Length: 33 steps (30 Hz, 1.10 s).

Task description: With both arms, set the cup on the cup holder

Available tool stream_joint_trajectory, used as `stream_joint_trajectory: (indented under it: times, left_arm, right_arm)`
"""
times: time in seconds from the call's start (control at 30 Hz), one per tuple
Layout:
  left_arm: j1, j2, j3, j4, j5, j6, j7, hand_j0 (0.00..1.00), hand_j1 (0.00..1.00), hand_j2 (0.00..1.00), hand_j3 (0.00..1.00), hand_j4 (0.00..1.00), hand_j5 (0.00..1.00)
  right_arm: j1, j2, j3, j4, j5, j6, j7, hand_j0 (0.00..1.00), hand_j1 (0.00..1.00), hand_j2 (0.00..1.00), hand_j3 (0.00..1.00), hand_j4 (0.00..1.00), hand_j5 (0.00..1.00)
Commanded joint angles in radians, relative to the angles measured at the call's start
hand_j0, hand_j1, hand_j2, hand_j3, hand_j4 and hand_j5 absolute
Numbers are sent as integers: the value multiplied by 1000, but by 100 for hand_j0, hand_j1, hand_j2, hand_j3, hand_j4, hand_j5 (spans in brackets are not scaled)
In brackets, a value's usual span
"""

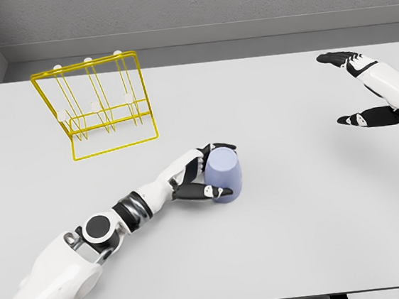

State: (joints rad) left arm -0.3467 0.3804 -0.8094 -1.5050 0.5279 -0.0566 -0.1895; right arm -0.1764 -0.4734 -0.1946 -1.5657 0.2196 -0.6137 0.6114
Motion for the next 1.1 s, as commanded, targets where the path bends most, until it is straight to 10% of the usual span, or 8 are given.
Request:
stream_joint_trajectory:
  times: [0.0, 1.07]
  left_arm:
    - [0, -1, 4, 0, 3, -5, -1, 69, 69, 69, 69, 69, 69]
    - [51, 140, 214, -231, 46, -5, 1, 71, 71, 71, 71, 71, 71]
  right_arm:
    - [0, -1, 0, 0, -8, 3, -1, 100, 100, 100, 100, 100, 100]
    - [11, -1, -3, -10, -8, 3, -1, 100, 100, 100, 100, 100, 100]
